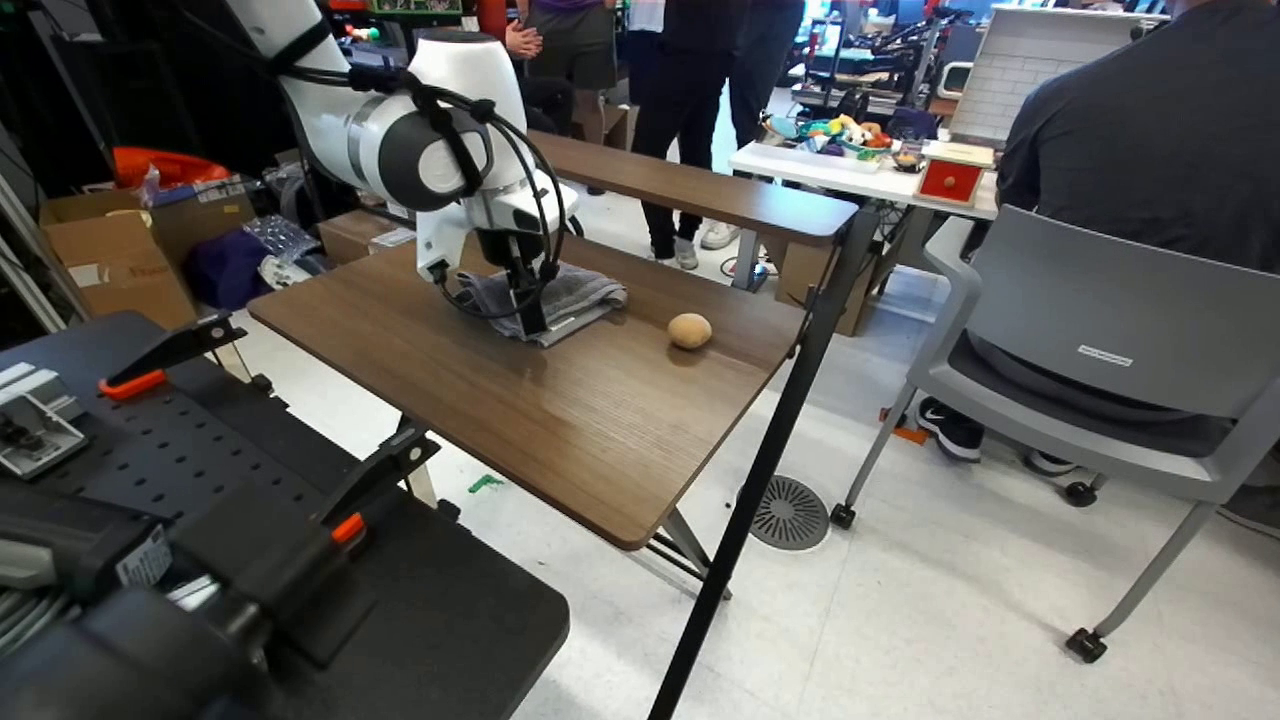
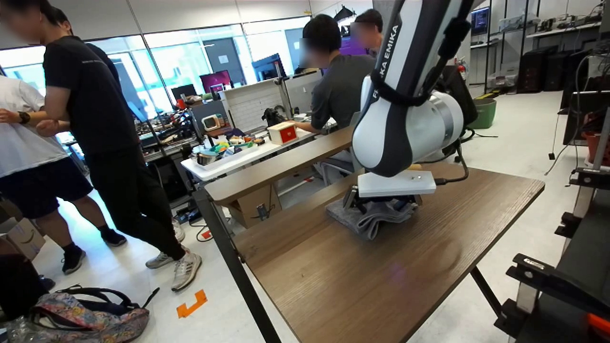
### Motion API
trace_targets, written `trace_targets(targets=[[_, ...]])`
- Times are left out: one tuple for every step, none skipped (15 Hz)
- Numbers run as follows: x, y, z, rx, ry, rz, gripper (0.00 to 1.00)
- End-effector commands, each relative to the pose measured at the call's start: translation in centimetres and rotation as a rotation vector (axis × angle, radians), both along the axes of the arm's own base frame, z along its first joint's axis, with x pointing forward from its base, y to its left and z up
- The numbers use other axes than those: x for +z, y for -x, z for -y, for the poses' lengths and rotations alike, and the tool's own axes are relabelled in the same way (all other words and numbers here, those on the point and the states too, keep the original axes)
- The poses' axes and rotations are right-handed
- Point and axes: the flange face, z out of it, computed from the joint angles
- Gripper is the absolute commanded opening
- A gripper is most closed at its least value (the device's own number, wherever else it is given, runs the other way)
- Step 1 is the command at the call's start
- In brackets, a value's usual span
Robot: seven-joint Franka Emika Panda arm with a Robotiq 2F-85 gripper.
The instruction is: Move the ball to the right and use the cloth to wipe the table
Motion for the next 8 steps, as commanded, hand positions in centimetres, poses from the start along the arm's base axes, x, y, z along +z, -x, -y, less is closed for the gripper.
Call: trace_targets(targets=[[-2.5,2.1,-7.4,0.080,-0.058,-0.005,1.00],[-2.7,2.9,-9.4,0.112,-0.073,-0.009,1.00],[-2.7,3.6,-11.2,0.138,-0.082,-0.016,1.00],[-2.7,4.1,-12.5,0.159,-0.092,-0.024,1.00],[-2.7,4.1,-13.3,0.172,-0.096,-0.025,1.00],[-2.5,3.7,-13.6,0.172,-0.098,-0.021,1.00],[-2.2,2.9,-13.3,0.160,-0.095,-0.010,1.00],[-2.0,1.7,-12.4,0.139,-0.091,0.003,1.00]])
